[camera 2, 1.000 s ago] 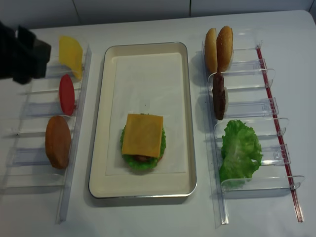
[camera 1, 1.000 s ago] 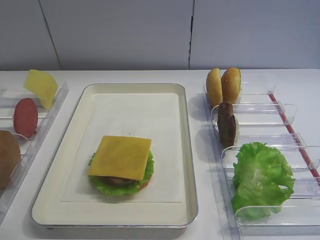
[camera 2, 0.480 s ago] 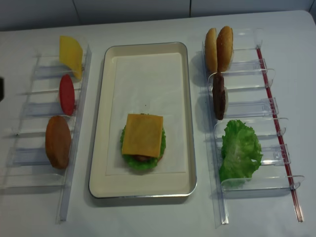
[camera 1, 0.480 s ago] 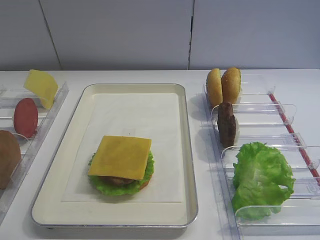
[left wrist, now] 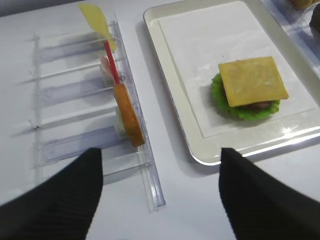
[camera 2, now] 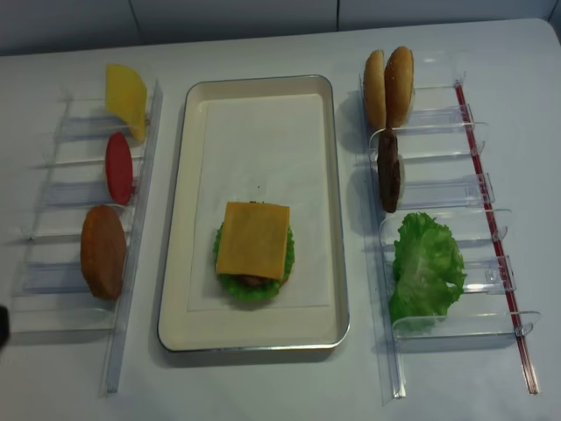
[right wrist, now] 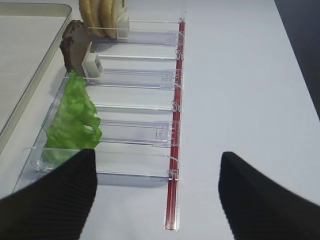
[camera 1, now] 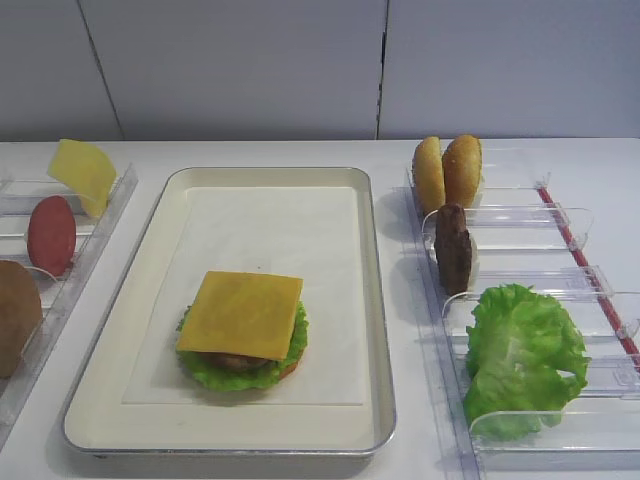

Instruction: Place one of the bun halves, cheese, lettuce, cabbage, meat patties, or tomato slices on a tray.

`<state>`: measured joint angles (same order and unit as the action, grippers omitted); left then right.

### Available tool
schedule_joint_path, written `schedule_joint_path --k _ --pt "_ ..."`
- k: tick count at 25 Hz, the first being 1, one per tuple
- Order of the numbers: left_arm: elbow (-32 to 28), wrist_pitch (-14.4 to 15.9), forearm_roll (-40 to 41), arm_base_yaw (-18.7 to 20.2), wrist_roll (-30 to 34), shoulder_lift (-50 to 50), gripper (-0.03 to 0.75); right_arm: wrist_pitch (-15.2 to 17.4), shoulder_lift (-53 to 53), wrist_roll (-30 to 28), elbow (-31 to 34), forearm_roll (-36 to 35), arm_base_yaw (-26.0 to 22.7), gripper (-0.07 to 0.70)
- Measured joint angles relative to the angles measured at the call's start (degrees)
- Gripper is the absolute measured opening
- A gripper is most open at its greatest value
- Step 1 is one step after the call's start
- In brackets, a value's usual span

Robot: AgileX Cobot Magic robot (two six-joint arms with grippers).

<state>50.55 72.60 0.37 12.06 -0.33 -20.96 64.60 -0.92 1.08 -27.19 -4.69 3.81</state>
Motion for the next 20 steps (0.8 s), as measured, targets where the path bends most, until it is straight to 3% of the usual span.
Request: schedule_joint_path --k 9,13,20 --pt "-14.0 -3.6 -0.8 0.0 -1.3 15.5 0.464 -0.1 0.0 0.0 0.0 0.0 0.0 0.545" --pt "-17.1 -3.6 -0.8 0.0 -1.3 20.9 0.464 -0.1 0.0 0.0 0.0 0.0 0.0 0.545" --pt "-21.4 -3.0 -0.8 0.0 -1.3 22.0 0.464 -0.1 0.0 0.0 0.0 0.0 0.0 0.545"
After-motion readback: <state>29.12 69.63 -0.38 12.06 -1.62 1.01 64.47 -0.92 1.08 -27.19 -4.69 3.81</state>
